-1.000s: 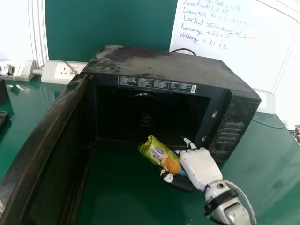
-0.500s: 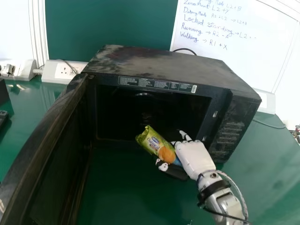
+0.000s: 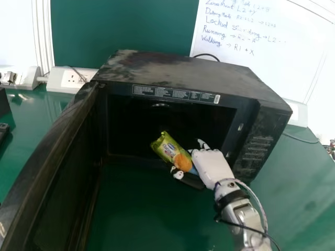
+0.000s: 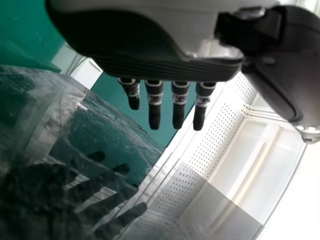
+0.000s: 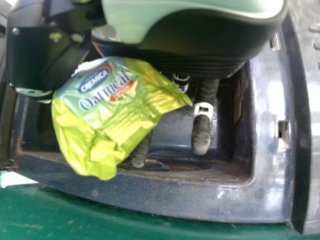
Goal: Put biscuit inside oven
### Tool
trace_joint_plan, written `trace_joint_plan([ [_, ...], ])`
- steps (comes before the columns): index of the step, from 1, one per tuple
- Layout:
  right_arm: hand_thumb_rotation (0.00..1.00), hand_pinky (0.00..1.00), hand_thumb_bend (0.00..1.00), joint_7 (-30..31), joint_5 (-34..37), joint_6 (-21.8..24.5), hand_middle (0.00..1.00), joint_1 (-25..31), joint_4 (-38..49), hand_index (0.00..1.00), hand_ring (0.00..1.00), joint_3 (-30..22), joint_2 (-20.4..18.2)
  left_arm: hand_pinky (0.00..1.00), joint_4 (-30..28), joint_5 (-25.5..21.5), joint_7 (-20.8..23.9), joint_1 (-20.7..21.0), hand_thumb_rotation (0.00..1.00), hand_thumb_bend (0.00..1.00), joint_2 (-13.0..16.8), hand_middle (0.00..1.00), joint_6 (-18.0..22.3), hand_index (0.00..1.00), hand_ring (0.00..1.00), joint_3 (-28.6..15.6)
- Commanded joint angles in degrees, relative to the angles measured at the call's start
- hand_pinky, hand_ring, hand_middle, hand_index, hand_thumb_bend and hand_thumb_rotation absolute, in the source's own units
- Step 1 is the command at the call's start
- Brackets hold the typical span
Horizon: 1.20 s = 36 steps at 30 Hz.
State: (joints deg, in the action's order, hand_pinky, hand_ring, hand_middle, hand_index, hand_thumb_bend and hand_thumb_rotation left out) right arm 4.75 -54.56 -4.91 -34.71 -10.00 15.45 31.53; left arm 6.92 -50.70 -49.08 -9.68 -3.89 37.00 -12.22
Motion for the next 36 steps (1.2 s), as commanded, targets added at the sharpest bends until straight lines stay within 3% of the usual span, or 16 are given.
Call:
trace_joint_plan([
  [1, 0.00, 0.20, 0.53, -2.29, -0.55, -0.80, 0.40, -3.23, -2.07, 0.51, 0.30, 1.07, -0.34, 0.88, 0.90, -0.29, -1.09, -1.14, 0.66, 0.91, -5.79, 0.96, -1.10, 0.93, 0.92, 1.55],
  [17, 0.00, 0.14, 0.53, -5.29, 1.07, -2.44, 0.40, -17.00, -18.76, 0.50, 0.22, 5.28, -2.40, 0.89, -0.54, 0.52, 0.53, -2.14, 0.66, 0.92, -6.25, 0.95, -0.72, 0.92, 0.93, 2.92],
  [23, 0.00, 0.18, 0.53, -7.62, 0.89, -4.82, 0.39, -22.08, -26.26, 0.51, 0.26, 7.04, -2.43, 0.89, -1.42, 1.07, 1.63, -2.96, 0.66, 0.92, -6.44, 0.95, -0.35, 0.93, 0.93, 3.93],
  [25, 0.00, 0.18, 0.53, -7.88, 1.51, -5.32, 0.46, -23.60, -28.36, 0.49, 0.26, 7.24, -2.76, 0.89, -1.59, 1.27, 1.91, -3.15, 0.66, 0.92, -6.38, 0.96, -0.21, 0.93, 0.93, 4.08],
  [31, 0.00, 0.13, 0.53, -8.60, 2.23, -6.10, 0.39, -27.82, -33.86, 0.49, 0.19, 8.50, -4.13, 0.90, -1.79, 0.99, 1.58, -3.30, 0.67, 0.92, -6.09, 0.95, 0.09, 0.93, 0.93, 4.34],
  [33, 0.10, 0.09, 0.53, -9.08, 2.53, -7.15, 0.27, -29.47, -36.30, 0.48, 0.16, 9.06, -4.49, 0.90, -2.03, 0.97, 1.60, -3.39, 0.67, 0.91, -6.03, 0.96, 0.08, 0.93, 0.93, 4.47],
  [36, 0.12, 0.11, 0.53, -10.32, 2.50, -8.63, 0.27, -31.75, -39.85, 0.47, 0.19, 10.18, -4.84, 0.90, -2.33, 1.07, 1.75, -3.59, 0.67, 0.92, -6.07, 0.95, 0.25, 0.93, 0.93, 4.59],
])
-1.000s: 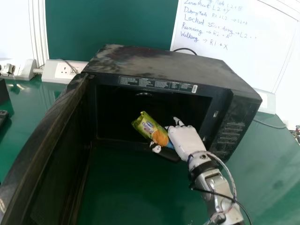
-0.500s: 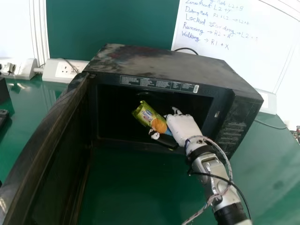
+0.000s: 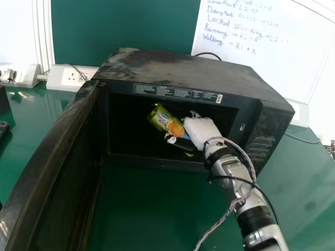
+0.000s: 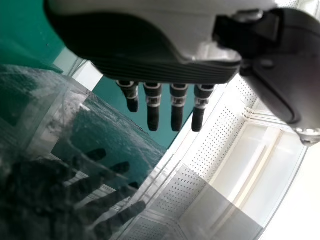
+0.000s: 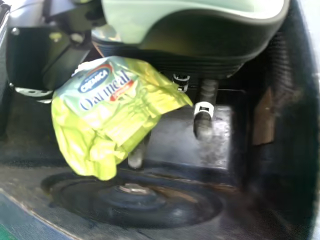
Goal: Put biscuit inside oven
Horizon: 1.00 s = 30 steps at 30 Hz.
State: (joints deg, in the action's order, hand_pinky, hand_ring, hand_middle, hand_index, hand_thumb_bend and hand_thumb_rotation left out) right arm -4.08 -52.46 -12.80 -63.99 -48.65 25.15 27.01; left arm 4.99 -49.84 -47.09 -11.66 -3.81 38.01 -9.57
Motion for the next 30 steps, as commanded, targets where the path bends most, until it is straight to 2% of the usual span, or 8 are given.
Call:
trace_joint_plan([
  [1, 0.12, 0.15, 0.53, -2.20, 0.17, -1.25, 0.31, -3.17, -2.53, 0.47, 0.23, 1.00, -0.41, 0.90, -0.54, 0.16, -0.22, -1.71, 0.67, 0.92, -6.11, 0.95, -0.82, 0.93, 0.93, 2.02],
  [2, 0.05, 0.19, 0.53, -2.81, 0.20, -1.66, 0.37, -3.80, -3.88, 0.50, 0.27, 1.33, -0.62, 0.90, -0.79, -0.06, -0.18, -1.85, 0.67, 0.92, -6.09, 0.95, -1.11, 0.93, 0.93, 2.15],
  [5, 0.00, 0.20, 0.52, -4.23, 1.19, -3.07, 0.40, -5.27, -7.29, 0.52, 0.28, 1.66, -1.29, 0.90, -1.48, -0.12, 0.25, -2.27, 0.66, 0.92, -6.14, 0.95, -1.49, 0.93, 0.93, 2.49],
  [9, 0.00, 0.18, 0.52, -4.48, 1.60, -4.26, 0.39, -7.17, -10.86, 0.51, 0.26, 2.51, -1.96, 0.90, -2.14, 0.61, 1.20, -2.70, 0.66, 0.92, -5.97, 0.95, -0.94, 0.93, 0.93, 2.96],
  [15, 0.00, 0.21, 0.53, -6.35, -0.15, -2.96, 0.41, -9.77, -15.28, 0.52, 0.29, 5.41, -3.19, 0.91, -3.16, 0.35, 1.50, -3.51, 0.67, 0.91, -5.54, 0.95, -0.66, 0.94, 0.93, 3.90],
  [18, 0.00, 0.17, 0.53, -6.75, -0.25, -2.23, 0.40, -10.95, -17.03, 0.52, 0.25, 6.51, -3.91, 0.91, -3.58, 0.37, 1.75, -3.88, 0.67, 0.92, -5.50, 0.96, -0.70, 0.94, 0.94, 4.24],
  [21, 0.00, 0.17, 0.53, -6.74, 0.58, -2.30, 0.47, -11.84, -18.66, 0.49, 0.26, 6.83, -4.54, 0.91, -3.69, 0.67, 1.97, -4.00, 0.67, 0.91, -5.53, 0.95, -0.40, 0.94, 0.93, 4.41],
  [30, 0.00, 0.19, 0.53, -6.55, 0.97, -2.17, 0.47, -13.49, -21.20, 0.49, 0.28, 7.53, -5.38, 0.92, -4.60, 0.80, 2.69, -4.81, 0.68, 0.92, -5.08, 0.96, -0.02, 0.95, 0.94, 5.28],
])
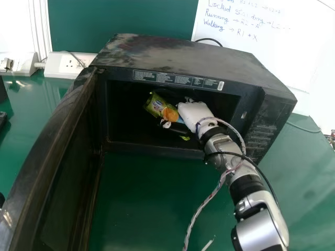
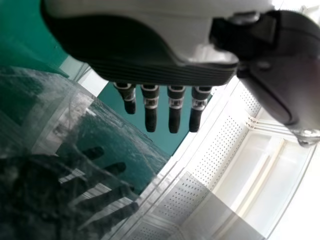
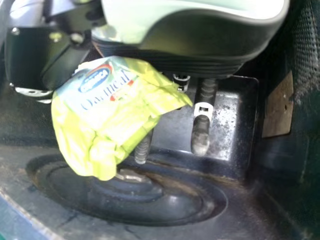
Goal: Put biscuit inside oven
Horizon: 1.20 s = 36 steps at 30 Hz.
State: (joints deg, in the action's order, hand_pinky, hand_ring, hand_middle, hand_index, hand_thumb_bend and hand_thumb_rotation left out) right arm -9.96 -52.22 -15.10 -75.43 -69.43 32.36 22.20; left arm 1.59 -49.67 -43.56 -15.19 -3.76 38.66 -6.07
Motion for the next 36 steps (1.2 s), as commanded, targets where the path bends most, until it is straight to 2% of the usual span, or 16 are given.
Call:
trace_joint_plan([
  [1, 0.00, 0.19, 0.53, -0.56, 0.74, 0.23, 0.47, -2.18, -0.55, 0.49, 0.28, 0.38, -0.66, 0.92, -1.31, 0.54, -0.76, -1.40, 0.67, 0.92, -5.09, 0.96, -0.72, 0.95, 0.94, 1.87],
  [6, 0.00, 0.22, 0.53, -0.80, 0.77, 0.15, 0.48, -2.33, -1.28, 0.49, 0.31, 0.70, -0.91, 0.92, -2.11, 0.46, -0.54, -2.11, 0.67, 0.91, -5.00, 0.96, -0.83, 0.94, 0.94, 2.30],
  [8, 0.00, 0.21, 0.53, -0.64, 0.87, 0.26, 0.44, -2.36, -1.49, 0.50, 0.30, 0.78, -1.10, 0.92, -2.31, 0.66, -0.39, -2.31, 0.68, 0.91, -4.97, 0.95, -0.57, 0.94, 0.94, 2.41],
  [12, 0.00, 0.15, 0.53, -1.39, 0.18, 0.57, 0.47, -2.33, -2.10, 0.48, 0.23, 1.61, -1.55, 0.92, -2.68, 0.31, -0.39, -2.56, 0.68, 0.91, -4.87, 0.95, -0.87, 0.94, 0.94, 2.71],
  [16, 0.00, 0.13, 0.53, -2.03, -0.61, 1.43, 0.47, -2.63, -2.84, 0.48, 0.21, 3.03, -2.08, 0.92, -2.64, 0.62, -0.20, -2.56, 0.68, 0.91, -4.95, 0.96, -0.60, 0.94, 0.94, 2.80],
  [18, 0.00, 0.14, 0.53, -2.19, -0.30, 1.48, 0.47, -2.66, -3.17, 0.48, 0.22, 3.24, -2.16, 0.92, -2.74, 0.94, 0.02, -2.67, 0.69, 0.91, -4.94, 0.96, -0.38, 0.94, 0.94, 2.85],
  [19, 0.00, 0.16, 0.53, -2.11, -0.07, 1.63, 0.42, -2.70, -3.33, 0.49, 0.24, 3.21, -2.26, 0.92, -2.81, 0.98, 0.10, -2.71, 0.69, 0.91, -4.95, 0.96, -0.35, 0.94, 0.94, 2.89],
  [22, 0.00, 0.14, 0.53, -1.91, -0.35, 2.60, 0.47, -2.99, -3.89, 0.48, 0.23, 3.72, -2.60, 0.91, -2.90, 0.74, 0.13, -2.68, 0.69, 0.92, -4.94, 0.95, -0.48, 0.94, 0.94, 2.99],
  [28, 0.00, 0.12, 0.53, -3.15, -1.12, 4.31, 0.47, -3.15, -4.73, 0.48, 0.20, 5.45, -3.28, 0.91, -2.81, 1.03, 0.37, -2.51, 0.68, 0.92, -4.83, 0.95, -0.39, 0.95, 0.94, 3.07],
  [36, 0.00, 0.16, 0.53, -3.05, -0.53, 5.43, 0.47, -3.18, -5.92, 0.48, 0.25, 5.43, -4.33, 0.92, -3.54, 1.45, 1.21, -2.81, 0.69, 0.93, -4.87, 0.95, -0.70, 0.95, 0.94, 3.45],
])
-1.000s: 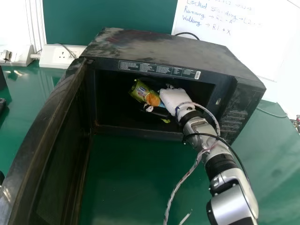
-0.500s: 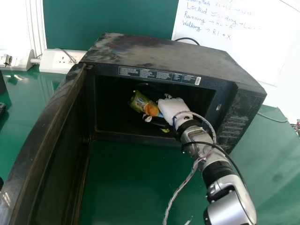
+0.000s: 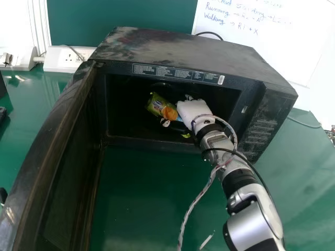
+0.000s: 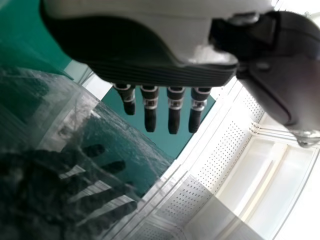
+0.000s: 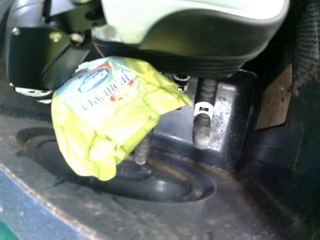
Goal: Put biscuit inside oven
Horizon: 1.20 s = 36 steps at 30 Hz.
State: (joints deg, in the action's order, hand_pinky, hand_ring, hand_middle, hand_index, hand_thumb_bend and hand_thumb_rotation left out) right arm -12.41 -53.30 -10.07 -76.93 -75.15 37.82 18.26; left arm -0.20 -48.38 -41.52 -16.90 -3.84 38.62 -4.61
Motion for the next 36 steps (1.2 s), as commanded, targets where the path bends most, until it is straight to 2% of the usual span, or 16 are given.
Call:
trace_joint_plan([
  [1, 0.00, 0.17, 0.53, -0.56, 0.66, 0.30, 0.47, -1.68, -0.32, 0.48, 0.26, -0.09, -0.47, 0.92, -1.70, 0.04, -0.93, -1.00, 0.68, 0.92, -4.85, 0.95, -0.61, 0.95, 0.94, 2.00],
  [2, 0.00, 0.18, 0.53, -0.52, 0.75, 0.28, 0.43, -1.68, -0.44, 0.50, 0.27, -0.11, -0.58, 0.92, -1.75, 0.08, -0.88, -0.96, 0.68, 0.92, -4.89, 0.95, -0.56, 0.95, 0.94, 2.05],
  [6, 0.00, 0.18, 0.53, -0.01, 1.04, 1.08, 0.47, -1.72, -0.99, 0.49, 0.27, -0.20, -1.29, 0.92, -1.97, 0.39, -0.57, -1.06, 0.68, 0.92, -4.81, 0.95, -0.35, 0.95, 0.94, 2.28],
  [9, 0.00, 0.22, 0.53, 0.12, 1.40, 1.32, 0.42, -1.59, -1.34, 0.52, 0.31, -0.21, -1.72, 0.92, -2.26, 0.31, -0.19, -1.30, 0.68, 0.92, -4.87, 0.95, -0.34, 0.95, 0.94, 2.54],
  [11, 0.00, 0.20, 0.53, -0.13, 1.36, 1.70, 0.41, -1.45, -1.51, 0.52, 0.29, 0.04, -1.96, 0.92, -2.34, 0.38, -0.01, -1.41, 0.69, 0.92, -4.89, 0.95, -0.23, 0.95, 0.93, 2.67],
  [13, 0.00, 0.19, 0.53, -0.39, 1.18, 1.91, 0.46, -1.32, -1.64, 0.49, 0.28, 0.26, -2.09, 0.92, -2.33, 0.41, -0.05, -1.47, 0.69, 0.92, -4.85, 0.95, -0.11, 0.95, 0.94, 2.75],
  [15, 0.00, 0.19, 0.53, -0.58, 1.07, 2.01, 0.42, -1.19, -1.75, 0.52, 0.28, 0.42, -2.19, 0.92, -2.51, -0.06, -0.14, -1.55, 0.68, 0.92, -4.84, 0.95, -0.49, 0.95, 0.94, 2.88],
  [19, 0.00, 0.17, 0.52, -1.01, 1.41, 1.74, 0.40, -0.97, -1.91, 0.52, 0.26, 0.26, -2.33, 0.92, -2.61, 1.01, 0.70, -1.61, 0.69, 0.93, -4.71, 0.95, 0.01, 0.95, 0.93, 2.74],
  [20, 0.00, 0.17, 0.53, -0.95, 1.40, 1.90, 0.44, -0.97, -1.99, 0.50, 0.25, 0.29, -2.40, 0.92, -2.72, 0.96, 0.72, -1.65, 0.69, 0.93, -4.64, 0.95, -0.10, 0.95, 0.93, 2.80],
  [23, 0.00, 0.17, 0.53, -1.06, 1.54, 2.11, 0.47, -0.86, -2.14, 0.48, 0.25, 0.18, -2.57, 0.92, -2.79, 0.57, 0.35, -1.64, 0.69, 0.92, -4.50, 0.95, -0.27, 0.96, 0.94, 2.90],
  [26, 0.00, 0.19, 0.53, -1.04, 1.35, 2.55, 0.41, -0.81, -2.32, 0.52, 0.28, 0.40, -2.78, 0.92, -2.96, 0.18, 0.32, -1.77, 0.68, 0.93, -4.39, 0.95, -0.74, 0.95, 0.94, 3.00],
  [36, 0.00, 0.20, 0.53, 0.80, 1.38, 3.95, 0.42, -0.97, -2.71, 0.52, 0.29, 0.73, -3.29, 0.92, -3.03, 0.64, 0.66, -1.74, 0.70, 0.92, -4.46, 0.95, -0.68, 0.95, 0.94, 2.96],
])
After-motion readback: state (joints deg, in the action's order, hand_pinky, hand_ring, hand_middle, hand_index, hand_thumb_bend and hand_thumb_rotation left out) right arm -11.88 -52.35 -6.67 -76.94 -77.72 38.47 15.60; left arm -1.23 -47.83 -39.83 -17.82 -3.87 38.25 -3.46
